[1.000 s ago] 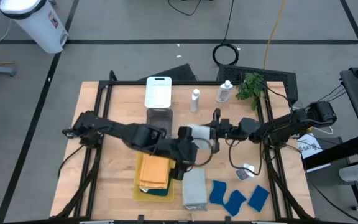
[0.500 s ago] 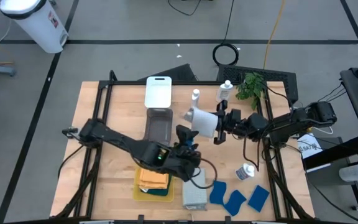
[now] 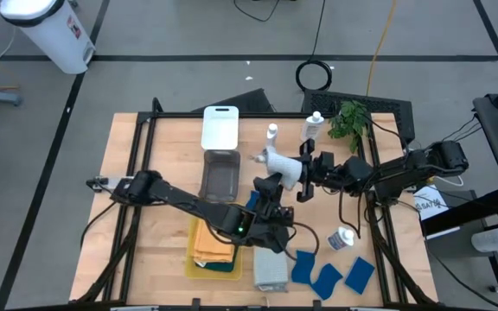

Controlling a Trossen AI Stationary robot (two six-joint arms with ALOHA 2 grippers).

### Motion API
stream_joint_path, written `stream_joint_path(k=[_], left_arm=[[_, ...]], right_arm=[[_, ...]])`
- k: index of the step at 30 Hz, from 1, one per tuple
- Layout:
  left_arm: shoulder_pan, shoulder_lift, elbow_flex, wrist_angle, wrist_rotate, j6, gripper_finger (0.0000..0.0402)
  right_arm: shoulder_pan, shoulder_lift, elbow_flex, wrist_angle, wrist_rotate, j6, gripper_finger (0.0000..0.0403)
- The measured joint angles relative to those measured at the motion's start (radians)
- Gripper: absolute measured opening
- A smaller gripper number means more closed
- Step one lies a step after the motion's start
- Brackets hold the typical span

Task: Pick & Place Kitchen Items
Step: Put the gray towel into the yellow bin

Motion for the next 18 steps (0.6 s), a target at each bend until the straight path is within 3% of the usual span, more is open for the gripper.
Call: stream_joint_path(k=[18], left_arm=[[-0.018,-0.001,0.0,0.001,-0.19,0.083,0.028]], right_arm=[[0.002,0.004,-0.002,-0.149,-0.076,0.025,0.0]])
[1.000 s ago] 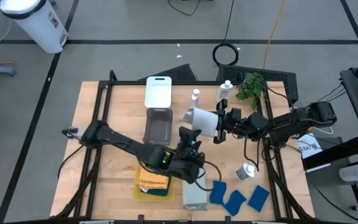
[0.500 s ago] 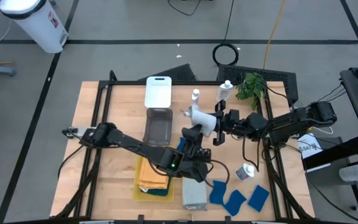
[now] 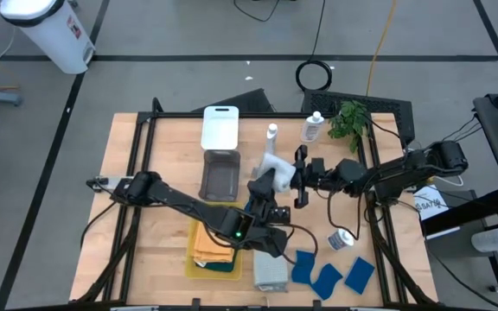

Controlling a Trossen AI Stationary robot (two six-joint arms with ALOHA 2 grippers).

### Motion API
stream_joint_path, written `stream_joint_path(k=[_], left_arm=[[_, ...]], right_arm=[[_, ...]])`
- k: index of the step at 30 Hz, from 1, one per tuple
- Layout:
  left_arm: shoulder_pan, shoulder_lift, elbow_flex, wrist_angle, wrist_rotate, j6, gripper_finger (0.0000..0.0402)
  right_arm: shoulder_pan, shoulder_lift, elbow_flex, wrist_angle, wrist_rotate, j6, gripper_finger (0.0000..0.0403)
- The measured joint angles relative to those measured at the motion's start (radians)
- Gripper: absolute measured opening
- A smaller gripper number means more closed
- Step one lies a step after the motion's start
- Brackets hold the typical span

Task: Pick & Place Kitchen Items
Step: Put the gray towel into the yellow bin

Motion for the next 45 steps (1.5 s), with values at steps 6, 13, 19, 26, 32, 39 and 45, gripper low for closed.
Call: stream_joint_path(k=[6,13,19,26,32,39,45], left_arm=[[0.002,0.0,0.0,-0.003,-0.02,0.0,0.0253],[-0.015,-0.015,0.0,-0.01,-0.012,0.027,0.0192],[-0.044,-0.11,0.001,-0.064,0.036,-0.071,0.0146],[-0.089,-0.192,0.0,-0.085,0.118,-0.087,0.0044],[-0.099,-0.211,0.0,-0.083,0.214,-0.099,0.0026],[-0.093,-0.219,-0.001,-0.073,0.21,-0.086,0.0015],[-0.097,-0.263,0.001,-0.045,0.204,-0.106,0.0015]], right_arm=[[-0.001,-0.002,0.0,-0.018,0.008,0.002,0.0],[-0.001,-0.006,0.0,-0.022,-0.016,-0.001,0.0],[0.006,-0.015,0.001,-0.061,-0.038,-0.002,0.0],[0.008,-0.025,0.002,-0.064,-0.049,-0.002,0.0],[0.008,-0.025,0.002,-0.072,-0.083,-0.001,0.0001],[0.007,-0.025,0.002,-0.106,-0.087,-0.046,0.0014],[0.018,-0.027,-0.002,-0.251,-0.076,-0.117,0.0132]])
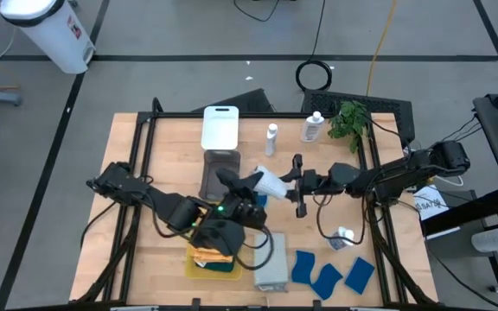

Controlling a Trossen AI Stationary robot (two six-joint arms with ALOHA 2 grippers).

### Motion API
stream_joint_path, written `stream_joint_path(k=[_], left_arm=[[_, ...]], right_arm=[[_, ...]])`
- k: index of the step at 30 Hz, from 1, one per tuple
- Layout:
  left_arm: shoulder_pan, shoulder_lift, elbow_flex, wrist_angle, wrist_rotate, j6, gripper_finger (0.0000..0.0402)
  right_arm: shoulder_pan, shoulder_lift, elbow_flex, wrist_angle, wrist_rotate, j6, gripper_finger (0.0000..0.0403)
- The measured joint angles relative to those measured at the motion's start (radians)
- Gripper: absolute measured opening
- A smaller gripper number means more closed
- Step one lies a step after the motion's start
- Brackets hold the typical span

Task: Pick & Place Kitchen Items
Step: Put the gray towel into the yellow bin

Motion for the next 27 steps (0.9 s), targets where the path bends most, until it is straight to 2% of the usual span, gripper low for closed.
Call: stream_joint_path(k=[6,8,11,13,17,22,27], left_arm=[[-0.008,-0.044,-0.001,-0.036,0.004,-0.081,0.0015],[-0.02,-0.079,0.0,-0.063,0.001,-0.137,0.0015],[-0.039,-0.135,0.0,-0.195,0.016,-0.294,0.0015],[-0.039,-0.174,0.0,-0.327,0.102,-0.466,0.0015],[-0.019,-0.24,0.001,-0.567,0.4,-0.862,0.0015],[-0.017,-0.239,0.0,-0.813,0.556,-1.224,0.0015],[-0.043,-0.204,0.0,-0.996,0.632,-1.559,0.0015]], right_arm=[[0.0,-0.044,0.002,-0.129,-0.002,0.046,0.0283],[0.0,-0.074,0.002,-0.18,-0.002,0.049,0.0317],[0.0,-0.119,0.002,-0.237,-0.003,0.078,0.0349],[0.0,-0.15,0.002,-0.281,-0.004,0.09,0.0358],[0.0,-0.212,0.003,-0.34,-0.005,0.097,0.0359],[0.0,-0.251,0.003,-0.392,-0.005,0.119,0.0349],[0.0,-0.254,0.003,-0.399,-0.005,0.119,0.0341]])
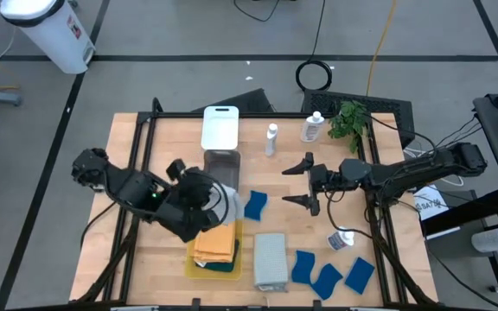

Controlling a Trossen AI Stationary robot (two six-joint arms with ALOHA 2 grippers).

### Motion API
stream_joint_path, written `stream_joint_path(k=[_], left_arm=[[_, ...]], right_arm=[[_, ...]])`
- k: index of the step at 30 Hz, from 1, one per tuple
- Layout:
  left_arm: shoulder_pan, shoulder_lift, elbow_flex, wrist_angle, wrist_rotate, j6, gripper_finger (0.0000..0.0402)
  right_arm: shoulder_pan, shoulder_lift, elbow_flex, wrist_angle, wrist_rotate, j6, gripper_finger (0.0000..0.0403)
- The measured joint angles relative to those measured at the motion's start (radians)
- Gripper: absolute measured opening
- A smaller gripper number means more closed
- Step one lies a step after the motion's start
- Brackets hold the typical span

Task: Pick & Place Kitchen Items
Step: Put the gray towel into the yellow bin

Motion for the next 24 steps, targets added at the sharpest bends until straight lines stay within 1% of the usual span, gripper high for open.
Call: stream_joint_path(k=[1,4,8,11,13,17,21,24], left_arm=[[-0.007,0.012,-0.005,-0.008,0.027,-0.054,0.0015],[-0.042,0.035,-0.054,0.003,0.143,-0.144,0.0015],[-0.079,0.063,-0.13,0.0,0.267,-0.284,0.0015],[-0.101,0.073,-0.183,0.078,0.399,-0.326,0.0015],[-0.121,0.073,-0.192,0.13,0.471,-0.35,0.0015],[-0.148,0.07,-0.192,0.215,0.533,-0.369,0.0015],[-0.161,0.062,-0.192,0.32,0.533,-0.357,0.0015],[-0.17,0.061,-0.191,0.337,0.543,-0.361,0.0015]], right_arm=[[0.0,0.0,0.0,0.001,0.0,0.0,0.034],[0.0,0.0,0.0,-0.002,0.0,0.0,0.0337],[0.0,0.0,0.0,-0.005,0.0,0.0,0.0336],[0.0,0.0,0.0,-0.012,0.0,0.013,0.0336],[0.0,0.0,0.0,-0.013,0.0,0.035,0.0336],[0.0,0.0,0.0,-0.019,0.0,0.052,0.0336],[0.0,0.001,0.0,-0.022,0.0,0.065,0.0336],[0.0,0.0,0.0,-0.022,-0.001,0.1,0.0336]])
